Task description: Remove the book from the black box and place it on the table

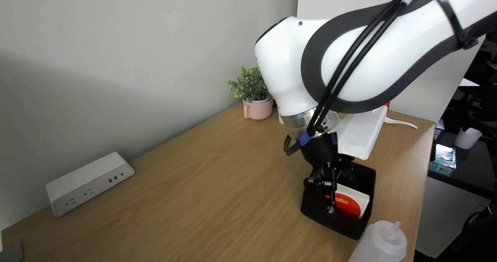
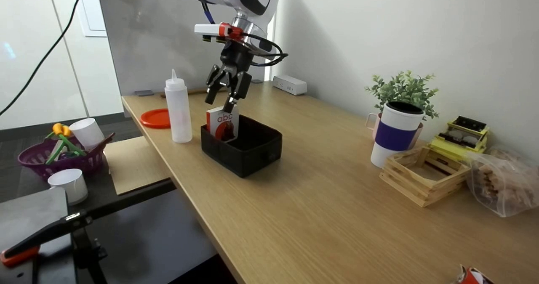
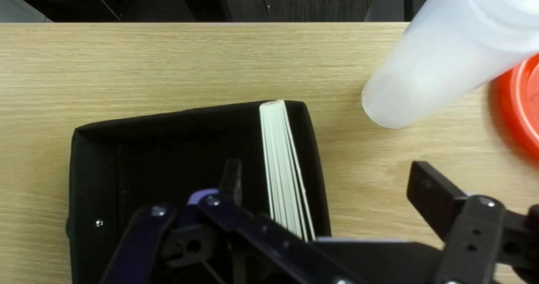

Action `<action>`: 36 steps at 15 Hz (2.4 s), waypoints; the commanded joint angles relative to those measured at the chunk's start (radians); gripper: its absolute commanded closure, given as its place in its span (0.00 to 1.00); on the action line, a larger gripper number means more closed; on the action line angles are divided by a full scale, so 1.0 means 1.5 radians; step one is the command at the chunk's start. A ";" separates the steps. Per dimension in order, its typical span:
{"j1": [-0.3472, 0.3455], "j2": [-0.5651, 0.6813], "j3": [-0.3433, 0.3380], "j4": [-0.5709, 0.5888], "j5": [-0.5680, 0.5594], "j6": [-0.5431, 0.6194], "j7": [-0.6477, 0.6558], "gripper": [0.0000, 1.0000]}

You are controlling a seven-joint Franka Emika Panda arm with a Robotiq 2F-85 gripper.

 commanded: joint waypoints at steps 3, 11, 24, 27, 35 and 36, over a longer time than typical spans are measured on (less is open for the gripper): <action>0.003 -0.027 -0.011 -0.021 -0.027 -0.010 -0.006 0.00; -0.005 -0.008 -0.013 0.001 -0.111 0.001 -0.112 0.00; -0.014 -0.007 0.012 0.020 -0.053 -0.009 -0.152 0.00; -0.014 0.001 0.015 0.029 -0.032 -0.015 -0.160 0.00; -0.015 0.035 0.009 0.054 -0.010 -0.026 -0.152 0.00; -0.016 0.039 0.008 0.056 -0.010 -0.026 -0.151 0.00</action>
